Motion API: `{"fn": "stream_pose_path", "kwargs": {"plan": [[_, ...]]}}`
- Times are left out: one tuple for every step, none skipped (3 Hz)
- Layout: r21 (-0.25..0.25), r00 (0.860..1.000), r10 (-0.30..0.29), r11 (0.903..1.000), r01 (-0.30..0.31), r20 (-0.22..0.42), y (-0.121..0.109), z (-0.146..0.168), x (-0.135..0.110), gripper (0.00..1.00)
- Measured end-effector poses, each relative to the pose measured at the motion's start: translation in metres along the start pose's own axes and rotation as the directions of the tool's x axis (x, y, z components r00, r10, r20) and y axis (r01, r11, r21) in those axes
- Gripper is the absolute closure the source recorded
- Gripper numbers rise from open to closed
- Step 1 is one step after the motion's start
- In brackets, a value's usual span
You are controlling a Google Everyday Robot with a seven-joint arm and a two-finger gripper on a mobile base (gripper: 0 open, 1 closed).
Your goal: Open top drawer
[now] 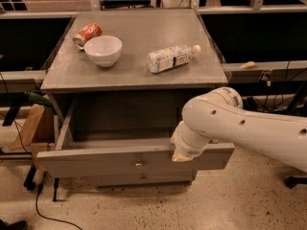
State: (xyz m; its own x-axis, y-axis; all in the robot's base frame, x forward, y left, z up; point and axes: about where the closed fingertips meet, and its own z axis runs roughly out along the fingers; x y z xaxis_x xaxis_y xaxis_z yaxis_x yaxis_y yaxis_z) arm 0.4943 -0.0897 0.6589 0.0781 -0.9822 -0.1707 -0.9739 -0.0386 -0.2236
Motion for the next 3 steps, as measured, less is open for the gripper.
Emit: {"fn": "stream_pose_path", "kwargs": {"plan": [[0.000, 1.000, 0.000, 1.0000, 0.000, 0.000, -0.001, -0.003, -0.002, 1.00], [-0.009, 1.000, 0.008, 0.9999, -0.008, -0.006, 0.006, -0.003, 0.005, 1.00], [-0.009, 1.000, 0.017, 0.9998, -0.017, -0.005, 0.012, -0.005, 0.005, 1.00]]}}
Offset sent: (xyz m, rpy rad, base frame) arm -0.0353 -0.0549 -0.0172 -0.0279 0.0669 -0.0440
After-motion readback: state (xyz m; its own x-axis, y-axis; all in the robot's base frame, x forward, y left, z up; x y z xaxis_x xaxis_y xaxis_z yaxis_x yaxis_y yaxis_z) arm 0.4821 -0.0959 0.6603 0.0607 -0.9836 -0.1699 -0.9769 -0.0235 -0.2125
